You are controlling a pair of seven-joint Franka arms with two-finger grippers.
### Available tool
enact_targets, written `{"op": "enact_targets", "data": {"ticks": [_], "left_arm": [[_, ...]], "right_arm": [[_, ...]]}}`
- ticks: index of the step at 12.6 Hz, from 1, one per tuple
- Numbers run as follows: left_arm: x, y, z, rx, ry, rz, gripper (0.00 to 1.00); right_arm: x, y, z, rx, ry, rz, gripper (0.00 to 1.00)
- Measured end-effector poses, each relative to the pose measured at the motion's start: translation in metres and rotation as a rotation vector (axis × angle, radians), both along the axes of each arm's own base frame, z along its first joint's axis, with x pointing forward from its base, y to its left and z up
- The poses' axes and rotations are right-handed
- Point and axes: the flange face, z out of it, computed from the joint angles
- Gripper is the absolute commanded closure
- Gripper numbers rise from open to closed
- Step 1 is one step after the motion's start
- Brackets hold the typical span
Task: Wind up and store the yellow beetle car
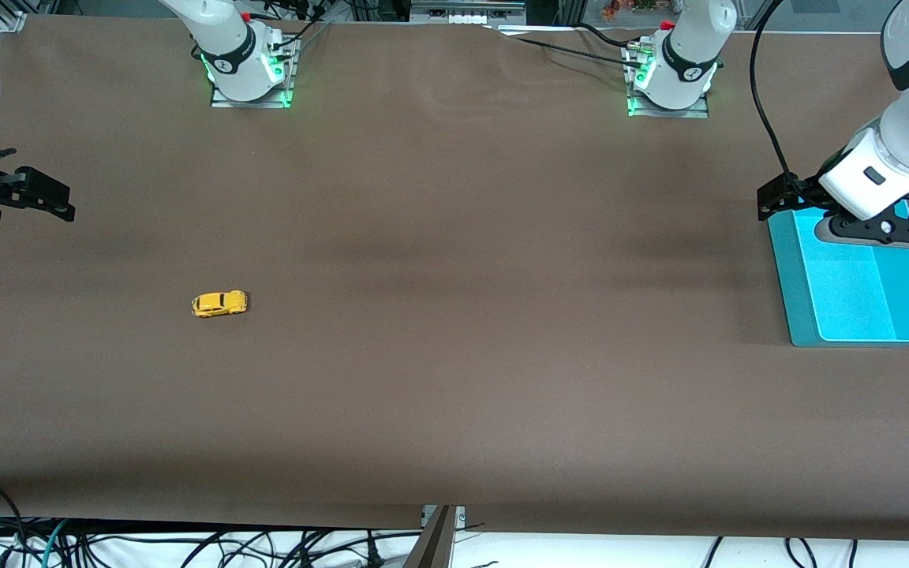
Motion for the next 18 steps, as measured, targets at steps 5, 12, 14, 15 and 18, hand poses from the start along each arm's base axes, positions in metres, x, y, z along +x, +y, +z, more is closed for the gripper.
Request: {"op": "enact_targets", "data": {"ticks": [5, 12, 14, 15, 18], "left_arm": [[0.0, 0.0, 0.0, 0.0, 0.0, 0.0, 0.0], [0.0, 0.0, 0.0, 0.0, 0.0, 0.0, 0.0], [0.0, 0.0, 0.0, 0.0, 0.0, 0.0, 0.0], [0.0, 0.0, 0.0, 0.0, 0.0, 0.0, 0.0], [0.0, 0.0, 0.0, 0.0, 0.0, 0.0, 0.0]], "right_arm": [[0.0, 0.0, 0.0, 0.0, 0.0, 0.0, 0.01], [0.001, 0.001, -0.002, 0.0, 0.003, 0.001, 0.01], [0.002, 0.003, -0.004, 0.0, 0.006, 0.006, 0.01], [0.002, 0.004, -0.006, 0.0, 0.01, 0.007, 0.01], [0.012, 0.012, -0.036, -0.017, 0.064, 0.023, 0.01]]}}
